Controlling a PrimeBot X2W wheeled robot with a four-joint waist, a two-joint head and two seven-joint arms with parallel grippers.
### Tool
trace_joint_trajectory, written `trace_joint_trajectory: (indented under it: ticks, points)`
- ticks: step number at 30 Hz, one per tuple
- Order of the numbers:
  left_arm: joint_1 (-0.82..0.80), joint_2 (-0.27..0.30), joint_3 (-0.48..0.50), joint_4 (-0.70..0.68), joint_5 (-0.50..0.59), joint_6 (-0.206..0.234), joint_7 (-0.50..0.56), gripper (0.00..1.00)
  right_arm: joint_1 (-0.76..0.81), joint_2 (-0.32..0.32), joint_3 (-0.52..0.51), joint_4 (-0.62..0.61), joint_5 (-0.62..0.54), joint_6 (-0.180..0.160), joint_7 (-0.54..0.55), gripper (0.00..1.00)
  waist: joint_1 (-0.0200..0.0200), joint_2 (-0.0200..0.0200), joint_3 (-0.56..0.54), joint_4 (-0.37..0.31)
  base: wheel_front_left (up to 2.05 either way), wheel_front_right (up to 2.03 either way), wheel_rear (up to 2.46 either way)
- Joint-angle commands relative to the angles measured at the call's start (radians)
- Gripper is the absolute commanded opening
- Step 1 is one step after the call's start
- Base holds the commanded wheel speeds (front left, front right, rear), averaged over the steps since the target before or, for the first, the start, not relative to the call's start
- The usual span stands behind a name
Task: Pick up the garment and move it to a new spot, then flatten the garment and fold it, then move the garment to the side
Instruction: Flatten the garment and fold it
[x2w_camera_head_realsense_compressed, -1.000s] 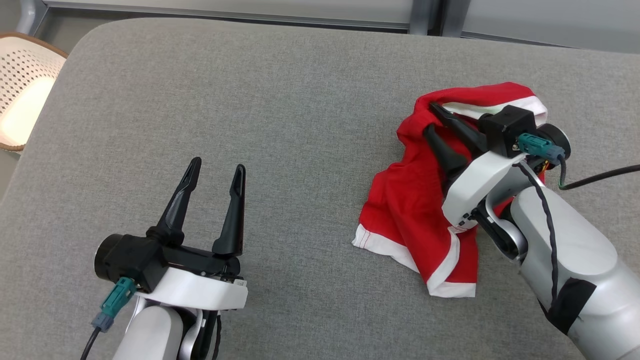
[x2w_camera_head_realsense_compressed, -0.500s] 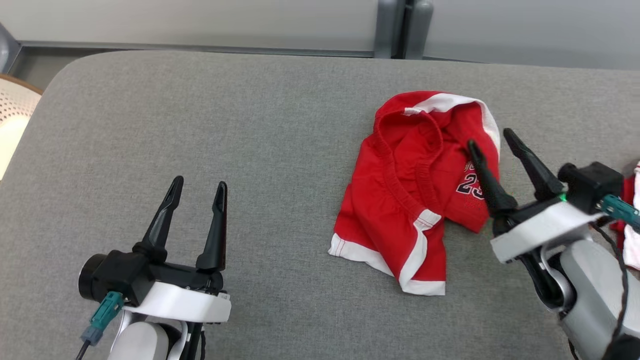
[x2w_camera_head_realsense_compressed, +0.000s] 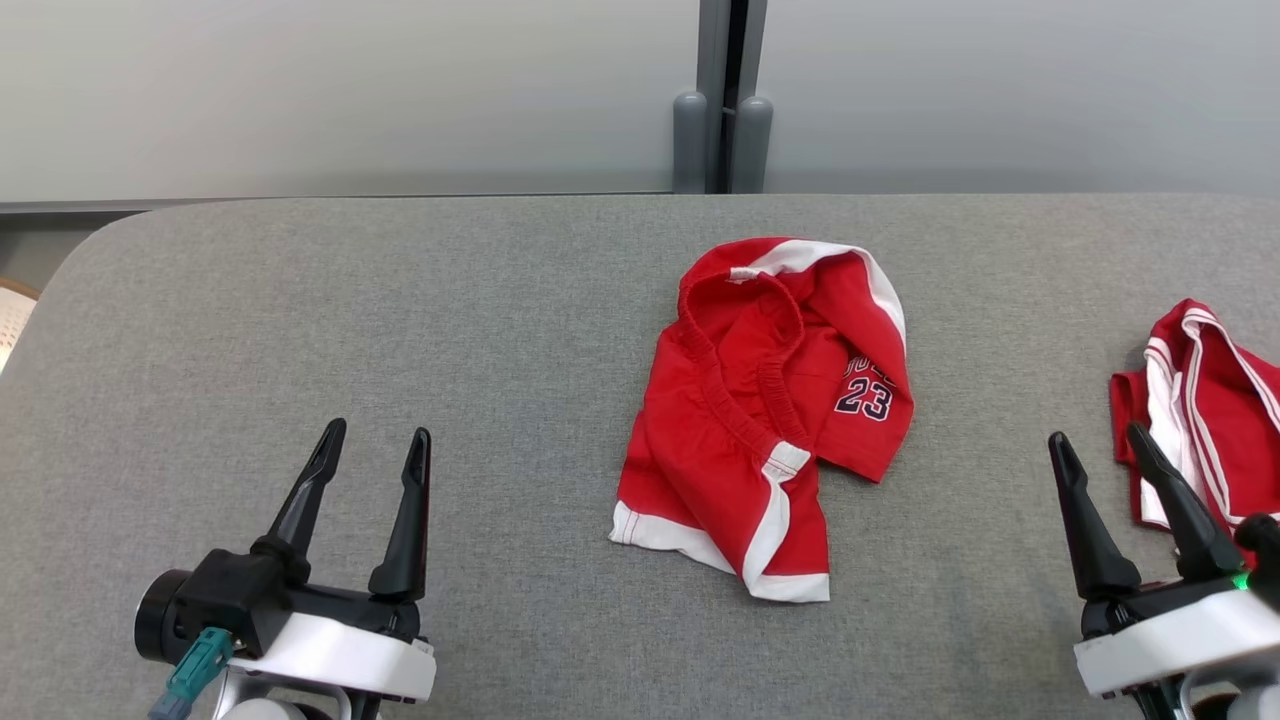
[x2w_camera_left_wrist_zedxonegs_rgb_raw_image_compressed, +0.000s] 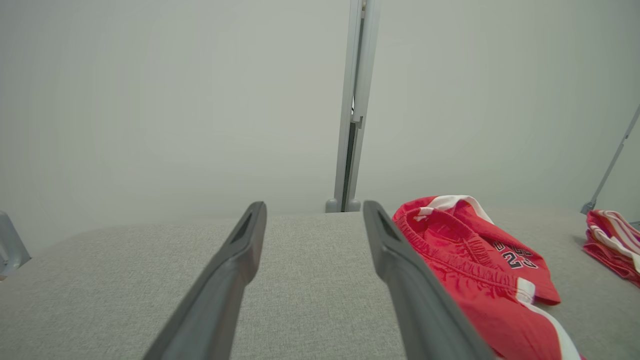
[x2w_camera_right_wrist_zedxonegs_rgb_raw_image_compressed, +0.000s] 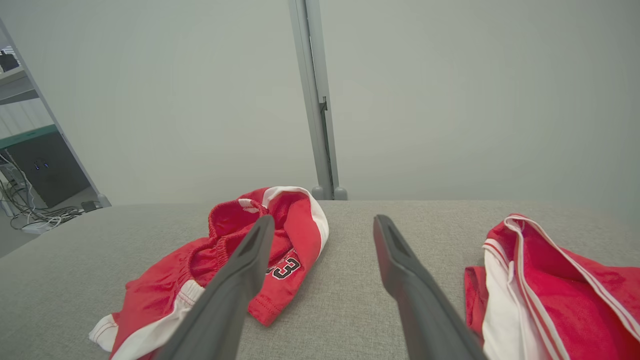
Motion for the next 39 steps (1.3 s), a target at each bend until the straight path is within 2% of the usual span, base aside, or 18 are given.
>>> trace_joint_trajectory:
  ticks: [1, 7, 15, 21, 24, 29, 35, 39]
  points:
    - [0.011, 0.008, 0.004, -0.007, -0.003, 0.007, 0.003, 1.00, 0.026, 0.013, -0.019, -0.035, -0.014, 0.000, 0.019, 1.00, 0.0000, 0.0000, -0.002, -0.005, 0.00, 0.00, 0.00]
    - [0.010, 0.015, 0.002, -0.024, -0.005, 0.013, 0.012, 1.00, 0.082, 0.051, -0.064, -0.135, -0.055, 0.000, 0.082, 1.00, 0.0000, 0.0000, 0.003, -0.009, 0.00, 0.00, 0.00]
    - [0.008, 0.019, -0.003, -0.037, -0.007, 0.022, 0.016, 1.00, 0.095, 0.070, -0.088, -0.183, -0.072, 0.000, 0.116, 1.00, 0.0000, 0.0000, 0.009, -0.006, 0.00, 0.00, 0.00]
    - [-0.005, 0.017, -0.010, -0.046, -0.007, 0.024, 0.017, 1.00, 0.089, 0.066, -0.096, -0.185, -0.072, 0.000, 0.127, 1.00, 0.0000, 0.0000, 0.025, 0.002, 0.00, 0.00, 0.00]
    - [-0.023, 0.013, -0.019, -0.052, -0.004, 0.021, 0.015, 1.00, 0.056, 0.042, -0.075, -0.173, -0.068, 0.000, 0.147, 1.00, 0.0000, 0.0000, 0.049, 0.017, 0.00, 0.00, 0.00]
    - [-0.062, -0.001, -0.039, -0.053, 0.000, 0.012, 0.006, 1.00, -0.032, -0.029, 0.041, -0.132, -0.041, 0.000, 0.204, 1.00, 0.0000, 0.0000, 0.107, 0.058, 0.00, 0.00, 0.00]
    - [-0.102, -0.022, -0.055, -0.023, -0.003, 0.001, -0.010, 1.00, -0.179, -0.117, 0.272, -0.051, 0.010, 0.000, 0.253, 1.00, 0.0000, 0.0000, 0.150, 0.104, 0.00, 0.00, 0.00]
    - [-0.119, -0.031, -0.058, -0.010, -0.004, -0.002, -0.018, 1.00, -0.264, -0.156, 0.388, 0.008, 0.049, 0.000, 0.271, 1.00, 0.0000, 0.0000, 0.165, 0.120, 0.00, 0.00, 0.00]
